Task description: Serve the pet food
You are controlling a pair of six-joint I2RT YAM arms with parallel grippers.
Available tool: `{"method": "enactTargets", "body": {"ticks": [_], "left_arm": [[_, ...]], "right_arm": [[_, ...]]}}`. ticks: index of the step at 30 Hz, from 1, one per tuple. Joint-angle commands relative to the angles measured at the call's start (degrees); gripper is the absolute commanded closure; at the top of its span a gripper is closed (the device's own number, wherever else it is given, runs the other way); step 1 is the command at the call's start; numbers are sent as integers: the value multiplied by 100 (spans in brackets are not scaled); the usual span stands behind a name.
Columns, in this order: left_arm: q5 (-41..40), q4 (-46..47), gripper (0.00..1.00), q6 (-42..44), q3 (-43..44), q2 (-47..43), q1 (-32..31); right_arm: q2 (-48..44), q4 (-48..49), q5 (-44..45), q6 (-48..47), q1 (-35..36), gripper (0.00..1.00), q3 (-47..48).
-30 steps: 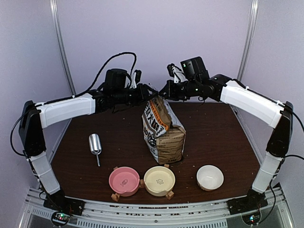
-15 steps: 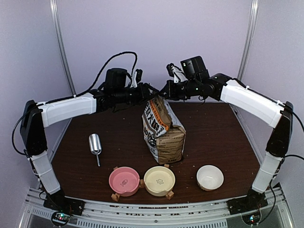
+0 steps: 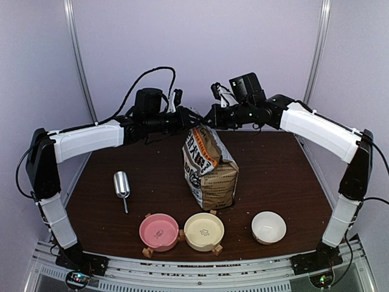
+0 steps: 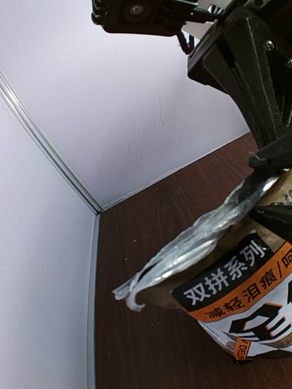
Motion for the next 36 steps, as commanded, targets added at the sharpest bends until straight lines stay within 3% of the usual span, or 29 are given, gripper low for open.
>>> {"method": "enactTargets", "body": {"ticks": [1, 11, 17, 20, 25, 31, 36], "left_arm": [[108, 292, 77, -58, -139, 76, -2], [-5, 296, 76, -50, -341, -49, -7], [9, 339, 91, -36, -320, -41, -11], [25, 347, 93, -33, -302, -54, -7], [12, 385, 83, 23, -333, -151, -6], [-187, 237, 57, 149, -342, -326, 1], [-506, 47, 38, 283, -546, -672, 77]], "right_arm": [[174, -352, 42, 2, 34, 100, 38], [149, -392, 321, -29, 34, 100, 10], [118, -494, 445, -111, 34, 100, 29], [93, -525, 494, -168, 34, 100, 16], [20, -604, 549, -216, 34, 100, 28], [-146, -871, 668, -328, 51, 100, 247], [-191, -1232, 976, -524, 199, 88, 554]]}}
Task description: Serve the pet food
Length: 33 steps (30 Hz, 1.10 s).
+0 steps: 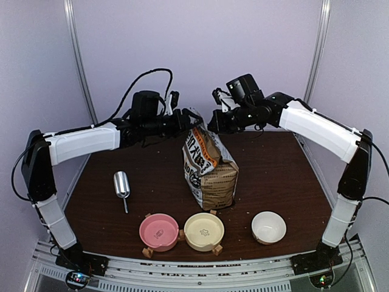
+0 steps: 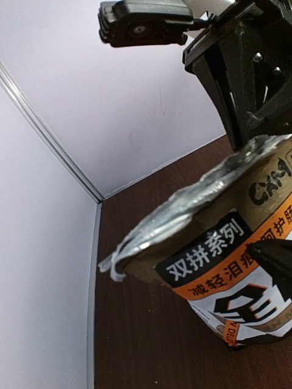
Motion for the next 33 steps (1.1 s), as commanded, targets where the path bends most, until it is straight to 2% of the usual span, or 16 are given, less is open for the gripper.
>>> {"method": "enactTargets", "body": {"ticks": [1, 5, 10, 16, 33], "left_arm": [[-334, -11, 34, 168, -264, -551, 88], [-445, -5, 23, 196, -493, -871, 149], [-465, -94, 22, 219, -502, -928, 170], [-405, -81, 25, 207, -508, -905, 173], [-310, -15, 30, 196, -508, -860, 168]], "right_arm": [[-250, -488, 485, -286, 203, 85, 449], [-142, -758, 769, -413, 361, 74, 826], [179, -1200, 1312, -565, 542, 68, 1392], [479, -1463, 1779, -599, 636, 73, 1907], [1039, -1641, 1972, -681, 695, 79, 2457]]}}
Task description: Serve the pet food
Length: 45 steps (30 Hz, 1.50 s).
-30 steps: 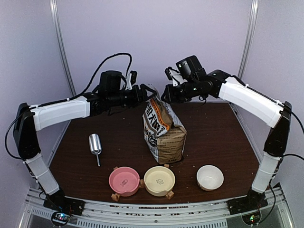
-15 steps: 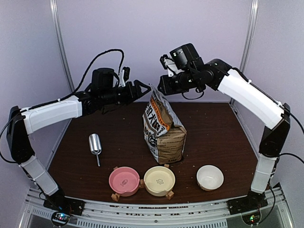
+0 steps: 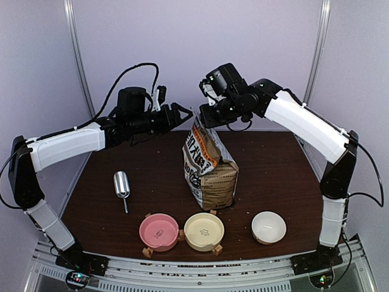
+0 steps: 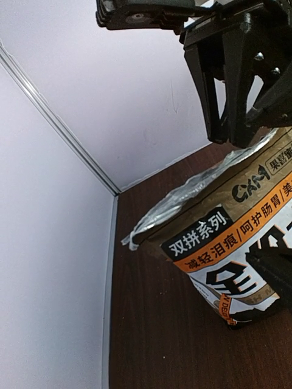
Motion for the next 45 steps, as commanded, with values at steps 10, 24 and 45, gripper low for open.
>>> {"method": "enactTargets", "body": {"ticks": [10, 24, 45], "left_arm": [[81, 200, 30, 66, -43, -7, 29], [85, 227, 30, 47, -78, -19, 29], [108, 221, 30, 57, -30, 49, 31]], "right_arm": [[134, 18, 130, -20, 41, 78, 332], [240, 47, 57, -39, 45, 74, 358], [587, -159, 444, -79, 47, 91, 578]]}}
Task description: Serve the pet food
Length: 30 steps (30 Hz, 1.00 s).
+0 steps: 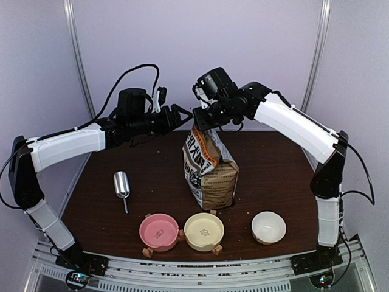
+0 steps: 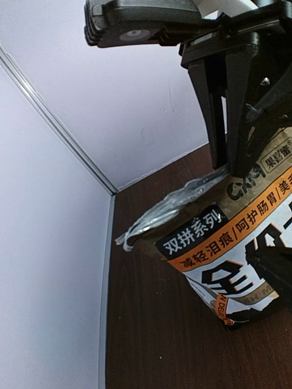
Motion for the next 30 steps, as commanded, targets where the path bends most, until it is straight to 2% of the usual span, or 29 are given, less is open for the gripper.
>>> {"method": "enactTargets", "body": {"ticks": [1, 4, 9, 15, 23, 27, 30], "left_arm": [[79, 214, 30, 53, 27, 60, 31], [92, 212, 31, 53, 65, 103, 30], [180, 210, 30, -84, 211, 274, 114], [426, 524, 31, -310, 333, 454, 228], [737, 604, 31, -392, 763, 845, 257], [831, 647, 38, -434, 865, 993, 274], [919, 737, 48, -495, 899, 1070, 289]], "right_arm": [[98, -178, 368, -12, 6, 92, 167], [44, -141, 313, -4, 4, 100, 158], [-138, 51, -43, 110, -22, 100, 51], [-574, 486, -578, 239, -65, 100, -529], [-614, 520, -696, 268, -75, 100, -643], [-620, 542, -747, 269, -81, 100, -648], [-637, 526, -695, 260, -83, 100, -674]]}}
